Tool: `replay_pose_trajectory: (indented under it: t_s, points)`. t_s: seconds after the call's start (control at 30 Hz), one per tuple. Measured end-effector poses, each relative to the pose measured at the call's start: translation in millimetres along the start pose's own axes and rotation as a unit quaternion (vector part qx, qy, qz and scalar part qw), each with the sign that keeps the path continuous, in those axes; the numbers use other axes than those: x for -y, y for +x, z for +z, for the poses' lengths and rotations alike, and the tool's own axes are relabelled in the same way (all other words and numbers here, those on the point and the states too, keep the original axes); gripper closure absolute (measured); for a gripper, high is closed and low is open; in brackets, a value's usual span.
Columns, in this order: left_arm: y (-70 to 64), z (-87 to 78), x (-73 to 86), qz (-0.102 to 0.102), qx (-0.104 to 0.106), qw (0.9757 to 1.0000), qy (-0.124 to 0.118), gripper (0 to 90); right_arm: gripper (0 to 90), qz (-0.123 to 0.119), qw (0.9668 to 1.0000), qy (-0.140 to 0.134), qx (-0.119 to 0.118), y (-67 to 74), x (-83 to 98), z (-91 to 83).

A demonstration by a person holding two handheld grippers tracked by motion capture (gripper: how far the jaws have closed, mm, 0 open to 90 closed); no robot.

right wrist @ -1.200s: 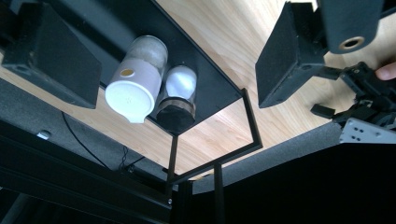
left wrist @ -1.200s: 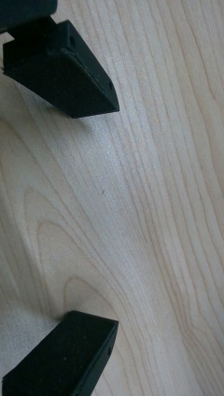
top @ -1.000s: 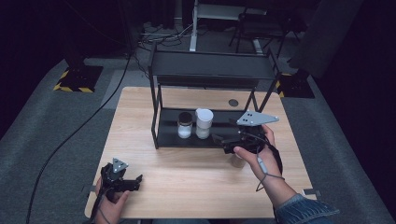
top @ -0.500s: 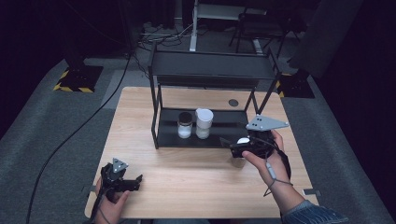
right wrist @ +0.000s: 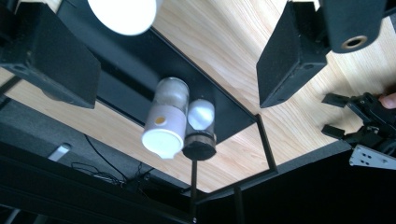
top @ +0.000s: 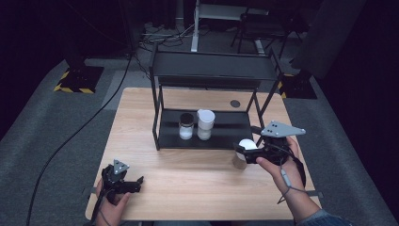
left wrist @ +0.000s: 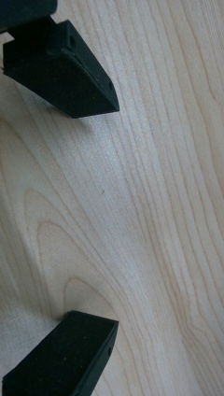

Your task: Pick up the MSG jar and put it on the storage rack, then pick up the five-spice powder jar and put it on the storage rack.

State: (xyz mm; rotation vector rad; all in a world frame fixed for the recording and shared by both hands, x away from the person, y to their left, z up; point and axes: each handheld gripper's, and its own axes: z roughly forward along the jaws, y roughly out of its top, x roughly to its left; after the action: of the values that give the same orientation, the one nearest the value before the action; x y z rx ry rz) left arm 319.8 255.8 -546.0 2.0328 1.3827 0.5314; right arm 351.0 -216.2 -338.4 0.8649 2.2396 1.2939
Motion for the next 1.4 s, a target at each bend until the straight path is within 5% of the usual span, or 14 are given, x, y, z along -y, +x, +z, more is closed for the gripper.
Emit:
replay_pose_trajectory:
  t_s: [0.53, 1.4]
  points:
    - [-0.1, 0.0, 0.0, -0.001, 0.000, 1.0000, 0.000, 0.2, 11.8, 0.011, 0.9996, 0.006, 0.023, -16.4, 20.1, -10.0]
    - [-0.2, 0.0, 0.1, -0.001, 0.000, 1.0000, 0.000, 0.2, 13.4, 0.011, 0.9991, 0.023, 0.033, -45.6, 65.7, 12.9]
